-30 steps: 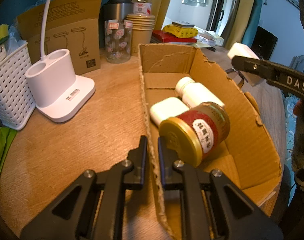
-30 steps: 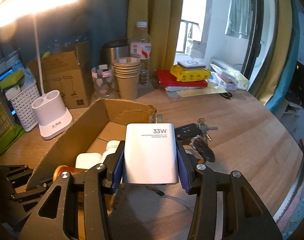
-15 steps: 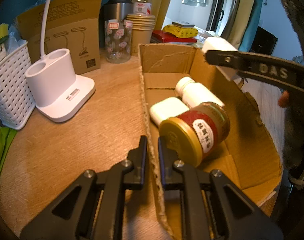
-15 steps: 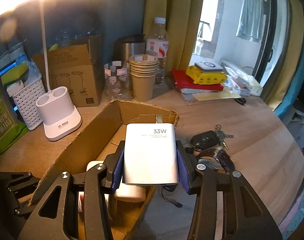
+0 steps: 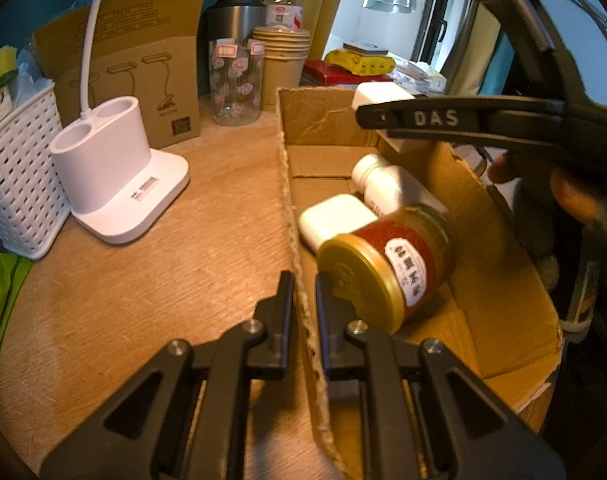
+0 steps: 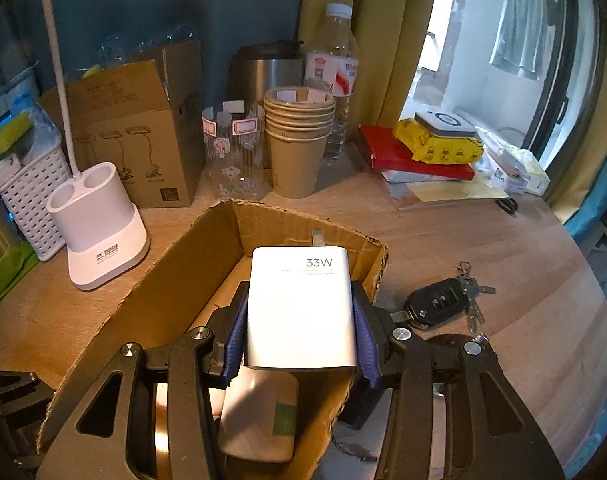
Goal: Organize rigid objects
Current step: 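Carry the white charger over the box with the right tool, then lower the charger into the box and open the right tool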
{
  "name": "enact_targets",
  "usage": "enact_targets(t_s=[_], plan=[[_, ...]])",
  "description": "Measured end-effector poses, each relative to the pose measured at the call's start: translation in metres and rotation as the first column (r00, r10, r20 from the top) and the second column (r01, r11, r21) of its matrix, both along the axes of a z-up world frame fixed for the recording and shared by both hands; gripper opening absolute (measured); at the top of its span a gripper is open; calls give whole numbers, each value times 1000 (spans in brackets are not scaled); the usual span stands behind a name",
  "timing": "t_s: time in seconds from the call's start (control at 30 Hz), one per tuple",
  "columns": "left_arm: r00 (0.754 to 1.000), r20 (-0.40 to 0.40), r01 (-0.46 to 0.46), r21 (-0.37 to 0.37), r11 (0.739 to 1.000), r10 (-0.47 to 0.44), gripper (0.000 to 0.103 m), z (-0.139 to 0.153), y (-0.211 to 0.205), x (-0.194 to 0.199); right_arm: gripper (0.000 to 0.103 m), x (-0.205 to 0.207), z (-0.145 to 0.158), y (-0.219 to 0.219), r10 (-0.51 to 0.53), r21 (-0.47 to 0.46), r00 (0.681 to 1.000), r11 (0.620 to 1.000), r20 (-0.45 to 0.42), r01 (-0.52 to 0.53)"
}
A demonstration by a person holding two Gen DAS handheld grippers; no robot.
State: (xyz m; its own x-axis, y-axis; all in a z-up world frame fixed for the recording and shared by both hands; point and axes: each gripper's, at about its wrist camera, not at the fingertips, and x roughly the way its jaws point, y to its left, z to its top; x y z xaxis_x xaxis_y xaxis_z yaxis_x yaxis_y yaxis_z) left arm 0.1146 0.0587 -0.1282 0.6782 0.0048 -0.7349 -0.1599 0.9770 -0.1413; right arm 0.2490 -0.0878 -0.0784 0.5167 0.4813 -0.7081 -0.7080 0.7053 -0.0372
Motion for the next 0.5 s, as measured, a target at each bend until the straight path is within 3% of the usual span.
enact_targets(t_s=[0.5], plan=[[1000,0,0,1,1000,0,12,0,0,0,49,12,-11,5,24,-41,999,999,-49,-26]])
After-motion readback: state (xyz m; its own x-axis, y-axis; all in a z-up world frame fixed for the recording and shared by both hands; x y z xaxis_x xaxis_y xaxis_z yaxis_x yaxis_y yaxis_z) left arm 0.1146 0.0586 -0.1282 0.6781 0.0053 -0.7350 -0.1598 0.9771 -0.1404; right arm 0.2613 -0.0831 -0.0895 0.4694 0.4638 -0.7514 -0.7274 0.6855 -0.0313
